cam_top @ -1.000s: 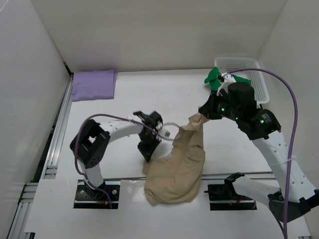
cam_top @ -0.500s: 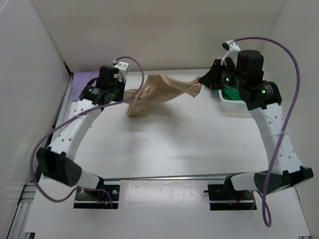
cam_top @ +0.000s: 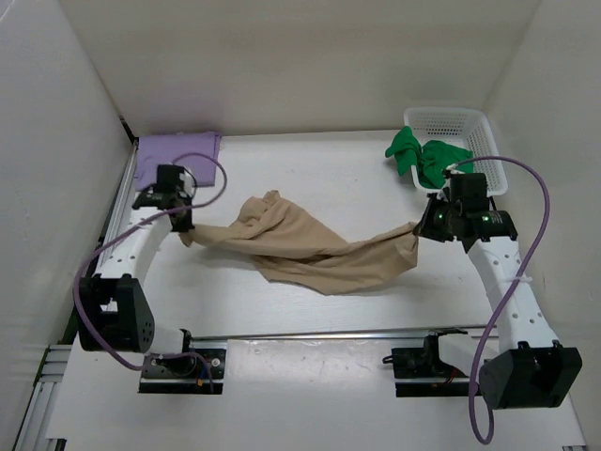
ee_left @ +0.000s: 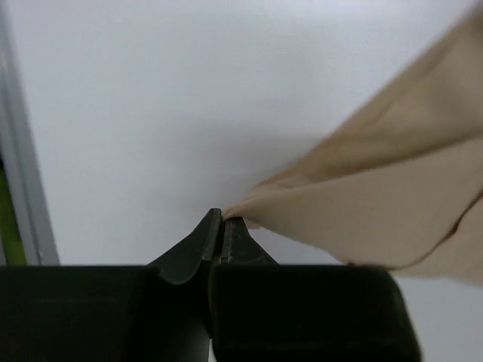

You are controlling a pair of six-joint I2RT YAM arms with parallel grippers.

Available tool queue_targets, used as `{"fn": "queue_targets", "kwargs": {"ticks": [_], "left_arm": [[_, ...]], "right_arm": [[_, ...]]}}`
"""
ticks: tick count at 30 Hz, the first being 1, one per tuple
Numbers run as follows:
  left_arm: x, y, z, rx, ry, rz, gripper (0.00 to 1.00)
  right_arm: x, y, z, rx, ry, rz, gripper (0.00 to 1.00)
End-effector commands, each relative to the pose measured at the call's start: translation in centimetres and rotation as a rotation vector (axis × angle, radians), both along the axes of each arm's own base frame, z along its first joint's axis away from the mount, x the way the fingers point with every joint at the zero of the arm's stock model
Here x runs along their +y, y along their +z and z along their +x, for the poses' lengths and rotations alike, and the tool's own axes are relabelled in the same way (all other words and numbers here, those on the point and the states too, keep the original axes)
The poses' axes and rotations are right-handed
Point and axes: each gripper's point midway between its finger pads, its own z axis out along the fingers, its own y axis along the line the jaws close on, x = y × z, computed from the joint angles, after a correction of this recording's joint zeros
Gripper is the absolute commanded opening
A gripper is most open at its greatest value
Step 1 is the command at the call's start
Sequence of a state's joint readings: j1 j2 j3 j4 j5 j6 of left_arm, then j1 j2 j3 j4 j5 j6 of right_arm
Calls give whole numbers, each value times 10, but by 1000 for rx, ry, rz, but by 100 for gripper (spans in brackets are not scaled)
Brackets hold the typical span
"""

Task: Fold and stack the t-shirts
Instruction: Flatten out the tshirt

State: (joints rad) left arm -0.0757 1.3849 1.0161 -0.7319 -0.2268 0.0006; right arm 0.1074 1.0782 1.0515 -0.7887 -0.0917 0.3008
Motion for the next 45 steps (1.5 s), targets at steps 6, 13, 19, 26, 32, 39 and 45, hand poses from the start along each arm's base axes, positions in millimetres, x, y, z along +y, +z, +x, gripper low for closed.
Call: {"fn": "queue_targets", "kwargs": {"ticks": [6, 13, 19, 26, 32, 39, 45], "left_arm": [[30, 213, 96, -541, 51, -94, 11], [29, 262, 96, -629, 30, -115, 11], [37, 201, 79, -488, 65, -118, 11], [55, 168, 83, -396, 115, -118, 11], [62, 238, 83, -513, 113, -122, 11], [54, 250, 44, -486, 107, -146, 11], [53, 203, 38, -390, 115, -173, 11]], "right_arm": [[-45, 139, 67, -311, -138, -122, 0], [-23, 237, 63, -551, -50, -23, 0], [-5, 194, 18, -533, -1, 60, 0], [13, 85, -31, -299, 45, 127, 0], [-3, 148, -50, -458, 13, 55, 0], [-9, 170, -71, -496, 28, 21, 0], [-9, 137, -65, -426, 16, 16, 0]]}}
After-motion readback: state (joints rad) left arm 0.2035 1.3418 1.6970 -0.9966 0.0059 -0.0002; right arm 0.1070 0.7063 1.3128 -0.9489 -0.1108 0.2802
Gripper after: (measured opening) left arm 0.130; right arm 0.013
